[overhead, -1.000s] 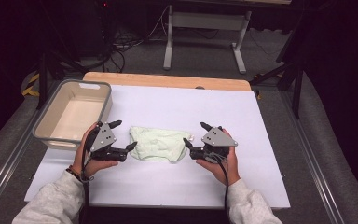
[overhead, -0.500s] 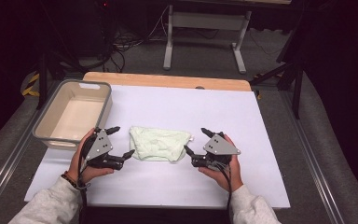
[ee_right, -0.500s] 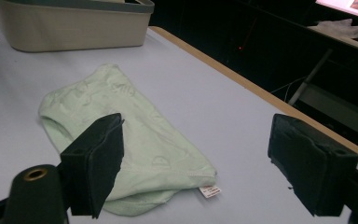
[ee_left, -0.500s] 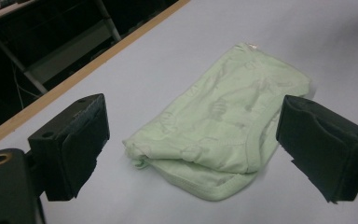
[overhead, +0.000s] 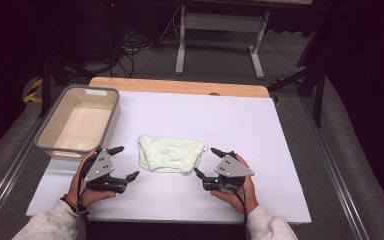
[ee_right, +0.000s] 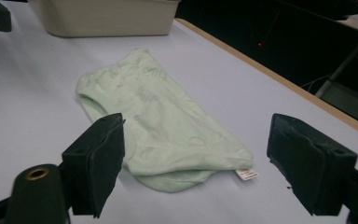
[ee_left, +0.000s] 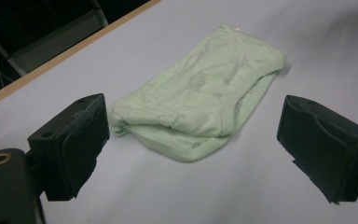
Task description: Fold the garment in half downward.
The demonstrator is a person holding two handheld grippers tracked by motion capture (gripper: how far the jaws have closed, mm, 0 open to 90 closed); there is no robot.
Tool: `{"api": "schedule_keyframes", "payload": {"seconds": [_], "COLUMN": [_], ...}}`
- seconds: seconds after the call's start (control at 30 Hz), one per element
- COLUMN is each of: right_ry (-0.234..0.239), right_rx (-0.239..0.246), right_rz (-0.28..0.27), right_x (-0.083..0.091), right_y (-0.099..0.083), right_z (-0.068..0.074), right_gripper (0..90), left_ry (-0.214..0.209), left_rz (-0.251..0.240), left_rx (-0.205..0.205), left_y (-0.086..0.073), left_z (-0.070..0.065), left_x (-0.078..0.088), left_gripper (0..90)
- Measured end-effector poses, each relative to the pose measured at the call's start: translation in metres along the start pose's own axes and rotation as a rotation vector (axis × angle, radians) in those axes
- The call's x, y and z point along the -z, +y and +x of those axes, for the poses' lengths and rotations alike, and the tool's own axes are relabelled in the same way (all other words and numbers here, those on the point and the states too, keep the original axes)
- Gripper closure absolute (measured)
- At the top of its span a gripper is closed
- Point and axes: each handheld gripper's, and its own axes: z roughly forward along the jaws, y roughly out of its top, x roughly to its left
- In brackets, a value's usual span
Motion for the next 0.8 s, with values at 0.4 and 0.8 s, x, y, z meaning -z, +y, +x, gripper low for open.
{"api": "schedule_keyframes", "payload": {"seconds": [0.4, 0.8], "right_ry": [0.045, 0.069], "right_rx": [-0.002, 0.018], "right_rz": [0.018, 0.049], "right_x": [0.001, -0.006], "right_y": [-0.009, -0.009], "right_z": [0.018, 0.028], "right_gripper": [19.8, 22.7], "left_ry": [-0.072, -0.077], "left_rz": [0.030, 0.043], "left_rx": [0.034, 0.080], "left_y": [-0.016, -0.020], "left_z": [-0.016, -0.005], "left_x": [0.006, 0.002], "left_gripper": [8.4, 12.8]}}
